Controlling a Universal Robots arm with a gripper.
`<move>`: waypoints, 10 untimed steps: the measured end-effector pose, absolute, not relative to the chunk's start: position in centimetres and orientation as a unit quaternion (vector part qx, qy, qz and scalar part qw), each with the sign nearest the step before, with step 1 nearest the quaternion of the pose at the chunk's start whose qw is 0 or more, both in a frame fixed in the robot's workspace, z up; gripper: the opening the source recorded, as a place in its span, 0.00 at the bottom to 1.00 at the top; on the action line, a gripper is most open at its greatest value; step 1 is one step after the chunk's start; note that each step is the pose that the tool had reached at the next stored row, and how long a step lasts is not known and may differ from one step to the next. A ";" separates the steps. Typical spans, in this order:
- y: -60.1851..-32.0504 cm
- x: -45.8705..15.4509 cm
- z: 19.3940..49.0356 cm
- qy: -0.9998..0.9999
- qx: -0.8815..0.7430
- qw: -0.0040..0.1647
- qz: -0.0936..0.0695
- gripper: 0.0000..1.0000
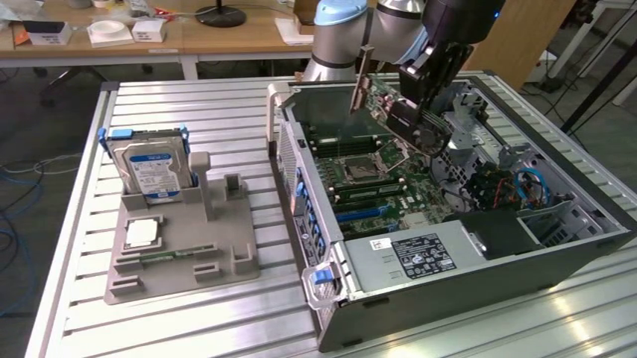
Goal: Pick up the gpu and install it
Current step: 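Insert the gpu into the slot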
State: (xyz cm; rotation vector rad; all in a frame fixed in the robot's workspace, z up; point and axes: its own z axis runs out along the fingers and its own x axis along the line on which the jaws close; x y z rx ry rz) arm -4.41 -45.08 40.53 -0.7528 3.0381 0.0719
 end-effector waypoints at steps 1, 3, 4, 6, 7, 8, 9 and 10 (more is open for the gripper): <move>-45.1 -4.4 40.5 0.970 -0.243 0.005 0.023 0.26; -45.1 -4.4 40.5 0.969 -0.247 0.005 0.023 0.26; -45.1 -4.4 40.5 0.968 -0.249 0.005 0.023 0.26; -45.1 -4.4 40.5 0.967 -0.254 0.005 0.023 0.26; -45.1 -4.4 40.5 0.966 -0.256 0.005 0.023 0.26; -45.1 -4.4 40.5 0.966 -0.258 0.005 0.023 0.26; -45.1 -4.4 40.5 0.965 -0.260 0.005 0.023 0.26; -45.1 -4.4 40.5 0.965 -0.262 0.005 0.023 0.26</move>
